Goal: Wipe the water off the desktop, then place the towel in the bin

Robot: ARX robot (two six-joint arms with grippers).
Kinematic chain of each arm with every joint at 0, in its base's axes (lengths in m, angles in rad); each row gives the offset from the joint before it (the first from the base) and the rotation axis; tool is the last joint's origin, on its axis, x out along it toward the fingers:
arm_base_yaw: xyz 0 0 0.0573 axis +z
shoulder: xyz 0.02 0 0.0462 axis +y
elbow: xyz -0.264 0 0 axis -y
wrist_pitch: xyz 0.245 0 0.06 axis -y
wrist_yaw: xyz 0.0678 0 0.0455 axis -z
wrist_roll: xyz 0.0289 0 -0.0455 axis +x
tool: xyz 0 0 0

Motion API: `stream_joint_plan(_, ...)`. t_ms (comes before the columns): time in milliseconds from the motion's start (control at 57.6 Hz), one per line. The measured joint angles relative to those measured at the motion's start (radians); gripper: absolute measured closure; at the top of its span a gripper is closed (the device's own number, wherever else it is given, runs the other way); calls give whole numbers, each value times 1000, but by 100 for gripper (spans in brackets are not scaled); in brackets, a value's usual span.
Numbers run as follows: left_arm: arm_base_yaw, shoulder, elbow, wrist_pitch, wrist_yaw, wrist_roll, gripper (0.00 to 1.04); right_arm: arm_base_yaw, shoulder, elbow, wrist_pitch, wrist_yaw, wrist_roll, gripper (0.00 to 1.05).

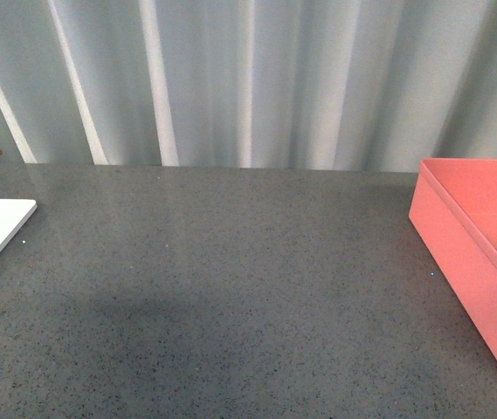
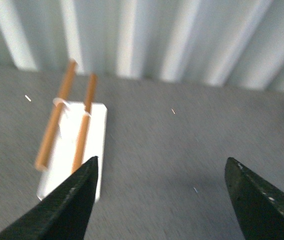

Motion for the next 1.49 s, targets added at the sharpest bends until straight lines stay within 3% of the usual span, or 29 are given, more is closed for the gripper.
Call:
stream_joint_plan(69, -47, -96, -130, 245, -100, -60, 39, 8, 0, -3, 0, 0, 0, 100)
stream_joint_plan(122, -85, -151, -179, 325, -145, -82, 48, 11, 0, -3, 0, 0, 0, 100)
stream_joint_plan(434, -292, -347, -316, 286, -351, -118, 102, 13, 0, -3, -1, 3, 0, 100)
stream_joint_plan(816, -463, -528, -392, 190, -511, -126, 101, 36, -16, -10, -15, 16, 1, 100)
stream_joint_plan(886, -552, -566, -404, 162, -623, -127, 101, 40, -29, -10, -22, 15, 0, 100)
stream_joint_plan(938, -584, -591, -410, 147, -635, -127, 101, 39, -38, -11, -26, 18, 0, 100)
stream_joint_plan(1320, -594, -687, -425, 95, -637, -127, 101, 70, -69, -24, -31, 38, 3, 100)
stream_joint_plan(1407, -594, -803, -425, -57, -637, -127, 101, 78, -73, -26, -31, 39, 4, 100)
stream_joint_plan(1494, -594, -850, -425, -72, -637, -127, 101, 85, -74, -30, -30, 50, 8, 100)
